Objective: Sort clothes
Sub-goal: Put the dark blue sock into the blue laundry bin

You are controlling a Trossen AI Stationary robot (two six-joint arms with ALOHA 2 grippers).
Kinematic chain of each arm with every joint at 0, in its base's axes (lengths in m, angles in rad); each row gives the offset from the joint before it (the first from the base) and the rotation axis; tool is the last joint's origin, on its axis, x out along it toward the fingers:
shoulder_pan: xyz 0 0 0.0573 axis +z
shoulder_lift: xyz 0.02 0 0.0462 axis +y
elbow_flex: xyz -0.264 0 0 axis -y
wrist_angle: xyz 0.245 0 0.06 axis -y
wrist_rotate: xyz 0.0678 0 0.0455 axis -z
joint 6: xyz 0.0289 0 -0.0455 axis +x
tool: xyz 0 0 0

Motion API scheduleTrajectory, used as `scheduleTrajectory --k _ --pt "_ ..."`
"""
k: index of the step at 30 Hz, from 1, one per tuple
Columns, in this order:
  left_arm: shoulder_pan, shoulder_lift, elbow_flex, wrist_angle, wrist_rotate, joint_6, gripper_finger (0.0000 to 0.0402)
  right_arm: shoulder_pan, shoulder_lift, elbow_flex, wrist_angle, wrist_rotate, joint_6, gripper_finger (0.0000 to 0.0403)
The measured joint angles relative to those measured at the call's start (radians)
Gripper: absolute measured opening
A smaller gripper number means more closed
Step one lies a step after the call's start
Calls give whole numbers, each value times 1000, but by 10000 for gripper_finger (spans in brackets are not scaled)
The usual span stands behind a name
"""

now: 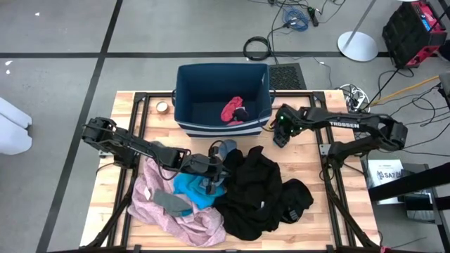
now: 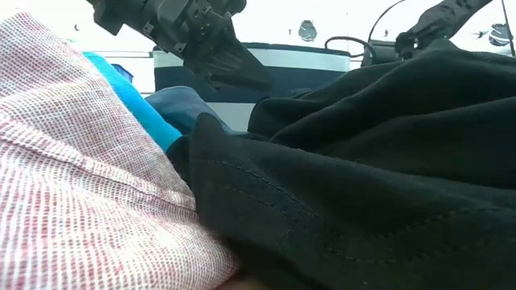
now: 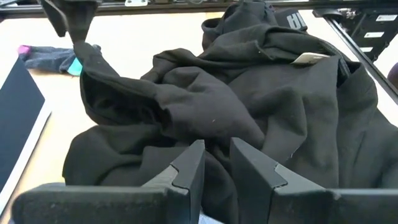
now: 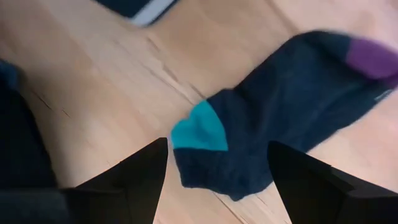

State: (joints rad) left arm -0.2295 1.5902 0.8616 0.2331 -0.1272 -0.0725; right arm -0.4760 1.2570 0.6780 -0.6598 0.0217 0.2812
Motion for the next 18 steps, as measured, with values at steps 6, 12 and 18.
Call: scheduleTrajectory --k 6,12,18 --pt "0 0 0 -11 0 0 87 9 -1 -86 83 2 25 265" --pt "0 0 0 -11 0 0 87 9 0 -133 134 36 55 265" --pt "0 0 0 -10 -8 0 87 9 1 -161 117 45 99 207"
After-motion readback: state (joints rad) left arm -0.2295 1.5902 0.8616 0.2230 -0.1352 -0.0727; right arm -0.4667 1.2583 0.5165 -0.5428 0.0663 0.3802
